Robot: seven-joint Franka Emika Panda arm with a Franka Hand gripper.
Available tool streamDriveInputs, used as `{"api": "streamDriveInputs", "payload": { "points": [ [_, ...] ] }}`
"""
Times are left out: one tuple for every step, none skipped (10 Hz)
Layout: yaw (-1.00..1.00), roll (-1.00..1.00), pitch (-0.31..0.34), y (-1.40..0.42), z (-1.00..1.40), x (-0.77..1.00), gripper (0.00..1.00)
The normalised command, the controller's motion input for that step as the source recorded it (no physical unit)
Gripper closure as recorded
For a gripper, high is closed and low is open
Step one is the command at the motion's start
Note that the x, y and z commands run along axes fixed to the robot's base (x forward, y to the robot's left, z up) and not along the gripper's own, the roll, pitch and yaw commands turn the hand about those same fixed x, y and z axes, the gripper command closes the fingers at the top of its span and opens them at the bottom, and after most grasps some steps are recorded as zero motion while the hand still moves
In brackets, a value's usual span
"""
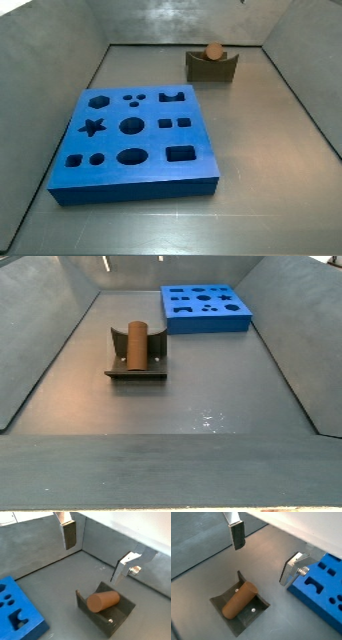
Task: Pick up the round object. Move up. Place the round object on the fixture. Regrasp the round object. Move to above the board. Insert the round object.
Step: Regrasp the round object.
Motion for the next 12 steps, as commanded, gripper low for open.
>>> {"api": "streamDriveInputs", "payload": {
  "points": [
    [0.02, 1.0, -0.08, -0.02, 0.01, -0.03, 0.0],
    [0.02, 1.0, -0.081, -0.02, 0.01, -0.03, 0.0],
    [0.02, 1.0, -0.08, -0.02, 0.01, -0.02, 0.0],
    [0.02, 1.0, -0.079, -0.02, 0.02, -0.02, 0.0],
    [0.02, 1.0, -0.077, -0.02, 0.02, -0.02, 0.0],
    [0.01, 1.0, -0.076, -0.02, 0.01, -0.01, 0.0],
    [0.01, 1.0, -0.07, -0.02, 0.01, -0.01, 0.0],
    [0.01, 1.0, -0.066, -0.02, 0.01, 0.0, 0.0],
    [0.01, 1.0, -0.058, -0.03, 0.01, 0.01, 0.0],
    [0.01, 1.0, -0.051, -0.02, 0.0, 0.02, 0.0],
    [0.01, 1.0, -0.038, -0.03, 0.0, 0.02, 0.0],
    [0.01, 1.0, -0.033, -0.03, -0.01, 0.03, 0.0]
  ]
}}
